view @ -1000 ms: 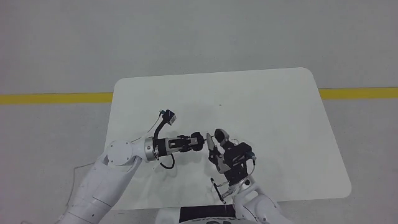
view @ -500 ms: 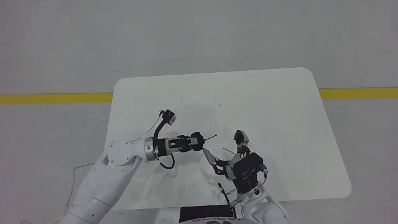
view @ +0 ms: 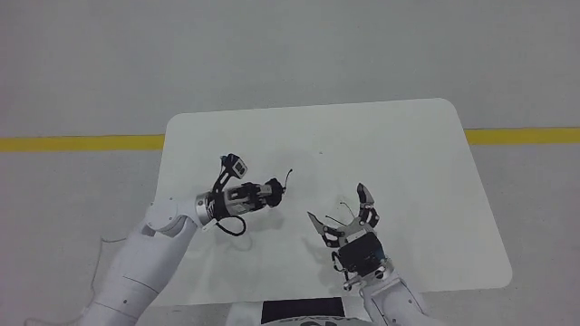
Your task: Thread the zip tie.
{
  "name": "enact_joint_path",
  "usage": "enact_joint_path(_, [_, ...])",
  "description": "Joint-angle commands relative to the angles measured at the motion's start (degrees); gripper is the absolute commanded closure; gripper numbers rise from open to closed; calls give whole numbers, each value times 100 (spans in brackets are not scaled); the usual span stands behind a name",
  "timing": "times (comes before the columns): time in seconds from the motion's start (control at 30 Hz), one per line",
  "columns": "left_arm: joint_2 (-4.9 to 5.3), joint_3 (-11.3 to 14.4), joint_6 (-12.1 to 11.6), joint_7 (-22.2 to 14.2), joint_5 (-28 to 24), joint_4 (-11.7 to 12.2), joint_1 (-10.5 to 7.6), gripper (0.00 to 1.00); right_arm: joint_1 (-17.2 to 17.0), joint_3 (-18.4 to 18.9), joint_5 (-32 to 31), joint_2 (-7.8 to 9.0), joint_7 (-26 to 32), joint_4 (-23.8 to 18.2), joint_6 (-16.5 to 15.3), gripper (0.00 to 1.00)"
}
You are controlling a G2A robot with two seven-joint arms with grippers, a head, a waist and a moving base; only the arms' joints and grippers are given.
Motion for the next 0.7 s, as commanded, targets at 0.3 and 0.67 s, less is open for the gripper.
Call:
enact_joint_path(0.3, [1,36,-197,308,322,76,-108,100,359,-244,0,156,95,283,127,0])
enact_joint_path(0.67, [-116,461,415,-658,-1368,395,-405,100,1530,-1126,0,599,-273,895,127,0])
